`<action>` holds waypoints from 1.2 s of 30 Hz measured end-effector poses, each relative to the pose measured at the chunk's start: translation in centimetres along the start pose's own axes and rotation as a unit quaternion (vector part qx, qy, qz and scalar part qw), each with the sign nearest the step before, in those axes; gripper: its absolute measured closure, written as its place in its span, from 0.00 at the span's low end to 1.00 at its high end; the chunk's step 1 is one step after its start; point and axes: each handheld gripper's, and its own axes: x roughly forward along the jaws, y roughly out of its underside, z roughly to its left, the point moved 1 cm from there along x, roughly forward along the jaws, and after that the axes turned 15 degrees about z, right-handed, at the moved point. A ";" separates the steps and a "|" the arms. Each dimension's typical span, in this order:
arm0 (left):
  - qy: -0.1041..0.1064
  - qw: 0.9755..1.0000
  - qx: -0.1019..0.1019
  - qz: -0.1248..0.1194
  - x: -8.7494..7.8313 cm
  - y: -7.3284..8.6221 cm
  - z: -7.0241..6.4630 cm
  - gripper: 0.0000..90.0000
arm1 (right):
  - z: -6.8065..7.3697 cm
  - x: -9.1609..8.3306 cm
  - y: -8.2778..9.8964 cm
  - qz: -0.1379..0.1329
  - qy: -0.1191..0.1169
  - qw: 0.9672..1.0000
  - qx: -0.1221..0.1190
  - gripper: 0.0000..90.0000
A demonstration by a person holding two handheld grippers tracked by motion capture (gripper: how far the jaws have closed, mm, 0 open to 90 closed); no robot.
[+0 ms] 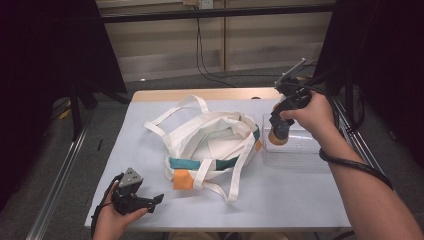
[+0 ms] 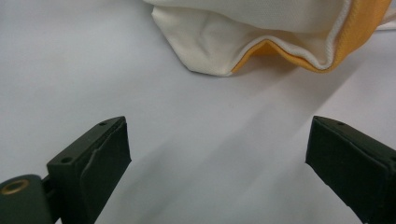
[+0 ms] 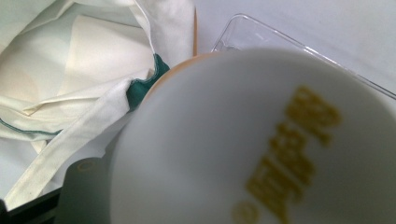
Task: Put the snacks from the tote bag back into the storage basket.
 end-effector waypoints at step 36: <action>0.000 1.000 0.000 0.000 0.1 0.0 0.1 0.07 | 0.3 2.2 1.0 0.008 -0.013 1.000 -0.010 0.34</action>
